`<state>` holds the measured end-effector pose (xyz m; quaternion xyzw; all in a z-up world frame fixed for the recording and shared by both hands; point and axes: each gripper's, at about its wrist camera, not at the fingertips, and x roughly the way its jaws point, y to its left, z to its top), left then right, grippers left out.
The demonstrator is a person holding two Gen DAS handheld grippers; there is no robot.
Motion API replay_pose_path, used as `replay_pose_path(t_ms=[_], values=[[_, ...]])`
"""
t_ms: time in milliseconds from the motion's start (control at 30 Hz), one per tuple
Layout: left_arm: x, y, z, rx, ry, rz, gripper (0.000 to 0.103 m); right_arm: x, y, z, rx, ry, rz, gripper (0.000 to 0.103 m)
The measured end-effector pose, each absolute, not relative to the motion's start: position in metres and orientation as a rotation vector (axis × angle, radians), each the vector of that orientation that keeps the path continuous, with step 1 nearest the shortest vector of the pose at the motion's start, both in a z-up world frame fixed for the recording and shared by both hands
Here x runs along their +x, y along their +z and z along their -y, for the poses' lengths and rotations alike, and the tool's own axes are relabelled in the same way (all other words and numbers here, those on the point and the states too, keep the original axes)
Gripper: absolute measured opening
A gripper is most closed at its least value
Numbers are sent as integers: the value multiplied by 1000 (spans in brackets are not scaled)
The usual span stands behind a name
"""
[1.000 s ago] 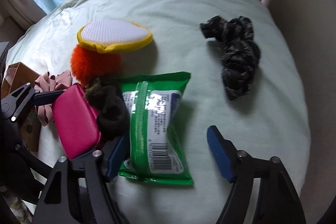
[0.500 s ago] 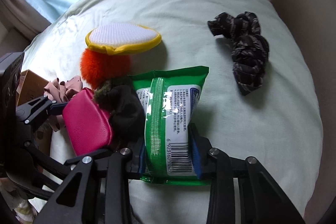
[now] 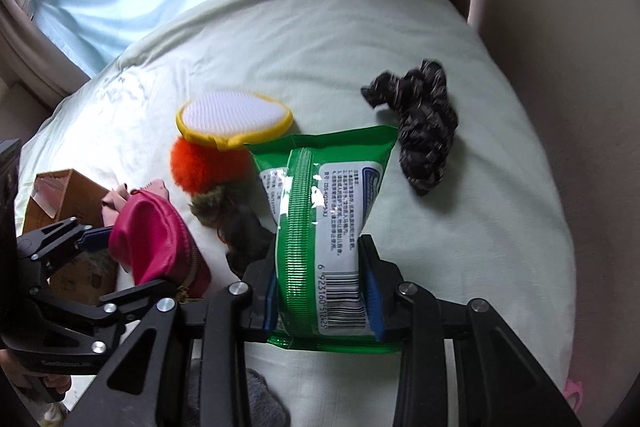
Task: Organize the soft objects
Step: 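Grasp and lift the pink pouch with the left tool while the right tool lifts the wipes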
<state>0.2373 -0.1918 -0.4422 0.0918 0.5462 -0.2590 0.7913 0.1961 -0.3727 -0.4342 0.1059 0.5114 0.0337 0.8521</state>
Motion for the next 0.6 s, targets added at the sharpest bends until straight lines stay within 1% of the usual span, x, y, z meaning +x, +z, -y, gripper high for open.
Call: replay_pose_path(t_ms=[100,233,600], values=[[232,-421,187,185,-552,-1146,72,193,-418,373,223,64,-1057,32],[230,-381,180,163,-536,-1089,72,189,-384,368,199,61,-1019,32],[207,-234,137,96,-433,-903,72,171,-251,332,169,87,-884,32]])
